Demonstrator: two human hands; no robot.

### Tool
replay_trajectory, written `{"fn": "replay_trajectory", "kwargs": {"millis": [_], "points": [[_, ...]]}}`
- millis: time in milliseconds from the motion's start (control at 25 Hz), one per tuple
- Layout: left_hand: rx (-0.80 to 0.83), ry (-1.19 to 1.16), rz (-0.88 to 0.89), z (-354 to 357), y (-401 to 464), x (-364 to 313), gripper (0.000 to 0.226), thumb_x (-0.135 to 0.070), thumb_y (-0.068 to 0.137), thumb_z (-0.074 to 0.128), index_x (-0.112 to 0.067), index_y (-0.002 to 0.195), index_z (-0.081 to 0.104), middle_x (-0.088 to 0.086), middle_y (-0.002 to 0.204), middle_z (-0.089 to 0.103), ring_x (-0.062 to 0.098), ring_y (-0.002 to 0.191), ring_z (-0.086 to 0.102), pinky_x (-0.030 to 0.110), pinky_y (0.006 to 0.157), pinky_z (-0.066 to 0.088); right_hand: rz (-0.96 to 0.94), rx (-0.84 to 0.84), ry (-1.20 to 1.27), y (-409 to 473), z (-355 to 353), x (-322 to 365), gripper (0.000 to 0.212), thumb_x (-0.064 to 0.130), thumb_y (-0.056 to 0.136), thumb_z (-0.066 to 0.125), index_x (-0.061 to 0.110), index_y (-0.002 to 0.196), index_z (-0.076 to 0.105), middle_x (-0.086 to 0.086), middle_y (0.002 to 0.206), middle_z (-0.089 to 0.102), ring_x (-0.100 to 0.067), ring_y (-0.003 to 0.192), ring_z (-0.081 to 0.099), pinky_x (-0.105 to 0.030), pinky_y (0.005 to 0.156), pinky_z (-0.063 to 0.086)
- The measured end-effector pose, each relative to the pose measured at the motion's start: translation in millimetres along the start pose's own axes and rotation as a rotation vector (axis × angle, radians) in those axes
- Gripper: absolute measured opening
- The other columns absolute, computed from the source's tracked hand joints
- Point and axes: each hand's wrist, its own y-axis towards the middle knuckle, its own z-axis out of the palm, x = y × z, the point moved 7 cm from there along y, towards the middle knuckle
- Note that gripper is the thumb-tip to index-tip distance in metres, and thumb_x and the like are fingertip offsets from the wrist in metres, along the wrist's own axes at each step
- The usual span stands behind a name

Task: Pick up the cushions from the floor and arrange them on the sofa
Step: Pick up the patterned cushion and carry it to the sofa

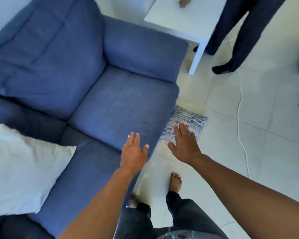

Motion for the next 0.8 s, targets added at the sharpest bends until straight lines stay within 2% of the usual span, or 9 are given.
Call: {"fn": "replay_trajectory", "kwargs": {"millis": [160, 280, 440, 600, 800], "points": [[0.100, 0.103, 0.107, 39.0, 31.2, -78.3, 0.073, -0.038, 0.106, 0.050, -0.008, 0.165, 0.019, 0.014, 0.175, 0.011, 0.030, 0.162, 0.011, 0.046, 0.128, 0.019, 0.100, -0.033, 0.045, 3.4, -25.2, -80.1, 0.079, 0.049, 0.105, 0.046, 0.007, 0.165, 0.015, -0.015, 0.175, 0.003, -0.032, 0.163, -0.001, -0.058, 0.127, 0.014], [0.173, 0.171, 0.179, 57.5, 57.2, -116.2, 0.074, -0.036, 0.106, 0.050, -0.008, 0.166, 0.016, 0.015, 0.175, 0.010, 0.030, 0.162, 0.010, 0.044, 0.129, 0.017, 0.169, -0.031, 0.084, 13.9, -35.0, -112.5, 0.080, 0.050, 0.106, 0.044, 0.007, 0.166, 0.012, -0.016, 0.175, 0.000, -0.032, 0.163, -0.003, -0.057, 0.128, 0.012], [0.275, 0.232, 0.253, 72.2, 100.3, -154.0, 0.075, -0.037, 0.106, 0.049, -0.008, 0.166, 0.014, 0.015, 0.175, 0.007, 0.029, 0.162, 0.008, 0.044, 0.130, 0.016, 0.276, -0.022, 0.142, 30.0, -47.8, -144.3, 0.080, 0.049, 0.107, 0.042, 0.007, 0.166, 0.009, -0.016, 0.175, -0.003, -0.032, 0.163, -0.006, -0.056, 0.128, 0.010], [0.307, 0.237, 0.327, 73.1, 145.2, -190.6, 0.074, -0.040, 0.107, 0.047, -0.008, 0.166, 0.014, 0.015, 0.175, 0.008, 0.030, 0.162, 0.008, 0.046, 0.130, 0.017, 0.316, -0.031, 0.174, 63.1, -62.8, -164.6, 0.079, 0.048, 0.108, 0.041, 0.005, 0.165, 0.009, -0.017, 0.175, -0.002, -0.032, 0.163, -0.006, -0.056, 0.129, 0.010], [0.364, 0.276, 0.316, 95.9, 201.8, -206.3, 0.074, -0.039, 0.107, 0.049, -0.007, 0.165, 0.016, 0.016, 0.175, 0.011, 0.031, 0.162, 0.011, 0.044, 0.128, 0.018, 0.390, -0.041, 0.276, 114.6, -54.3, -195.3, 0.079, 0.045, 0.107, 0.046, 0.005, 0.165, 0.011, -0.017, 0.175, 0.002, -0.032, 0.163, -0.002, -0.054, 0.129, 0.013]]}}
